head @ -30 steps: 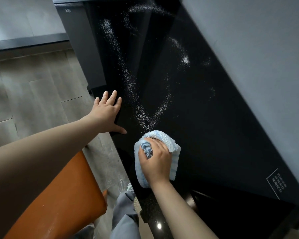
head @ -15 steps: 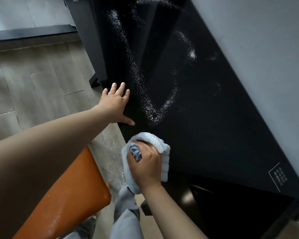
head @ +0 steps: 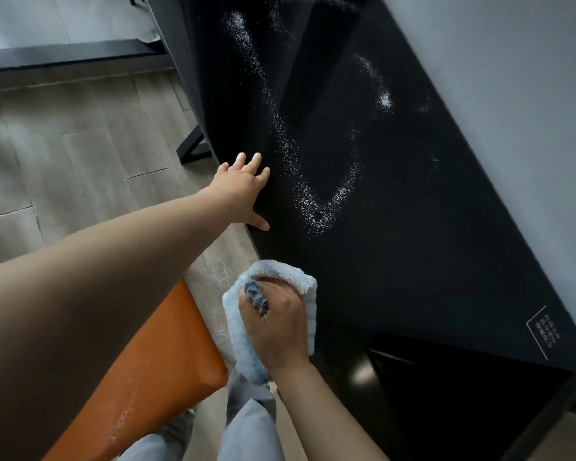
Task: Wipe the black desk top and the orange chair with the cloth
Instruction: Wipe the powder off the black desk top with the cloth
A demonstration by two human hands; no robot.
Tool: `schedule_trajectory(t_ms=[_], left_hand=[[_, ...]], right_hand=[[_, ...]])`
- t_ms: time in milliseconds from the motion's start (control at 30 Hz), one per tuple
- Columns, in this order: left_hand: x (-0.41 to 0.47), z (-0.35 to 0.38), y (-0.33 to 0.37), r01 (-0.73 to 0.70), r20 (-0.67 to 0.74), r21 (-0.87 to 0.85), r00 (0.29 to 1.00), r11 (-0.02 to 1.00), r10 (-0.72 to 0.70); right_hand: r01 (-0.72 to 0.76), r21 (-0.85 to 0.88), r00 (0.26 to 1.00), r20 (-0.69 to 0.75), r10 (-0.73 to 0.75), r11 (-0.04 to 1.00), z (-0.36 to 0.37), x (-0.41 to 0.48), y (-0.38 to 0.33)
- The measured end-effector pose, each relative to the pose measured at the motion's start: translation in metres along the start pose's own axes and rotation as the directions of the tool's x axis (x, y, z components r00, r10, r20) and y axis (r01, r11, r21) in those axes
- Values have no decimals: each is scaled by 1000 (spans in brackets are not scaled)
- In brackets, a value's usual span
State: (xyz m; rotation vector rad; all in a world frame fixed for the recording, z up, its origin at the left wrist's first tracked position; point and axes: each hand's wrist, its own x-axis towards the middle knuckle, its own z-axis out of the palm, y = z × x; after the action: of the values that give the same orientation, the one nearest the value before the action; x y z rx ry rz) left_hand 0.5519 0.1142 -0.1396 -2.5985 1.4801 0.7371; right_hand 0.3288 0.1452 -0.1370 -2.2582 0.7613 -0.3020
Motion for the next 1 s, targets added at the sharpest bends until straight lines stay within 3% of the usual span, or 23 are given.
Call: schedule_trajectory(t_ms=[200,533,733,1000], left_hand=[[-1,-6,-1,-15,37,20,999,1000,14],[-10,-32,7,-26,126,1,992,1000,26],[-1,-57,35,-52,63,-37,996,998,55],[33,-78,92,-99,65,-44,993,994,101]], right_hand=[[-230,321,966,-41,256,919,-31,0,-9],[-134,498,890,-321,325,857,-118,20,-9],[-58,481,828,-466,311,875,-174,52,12],[-80,396,769,-559,309,915,-246,97,77]])
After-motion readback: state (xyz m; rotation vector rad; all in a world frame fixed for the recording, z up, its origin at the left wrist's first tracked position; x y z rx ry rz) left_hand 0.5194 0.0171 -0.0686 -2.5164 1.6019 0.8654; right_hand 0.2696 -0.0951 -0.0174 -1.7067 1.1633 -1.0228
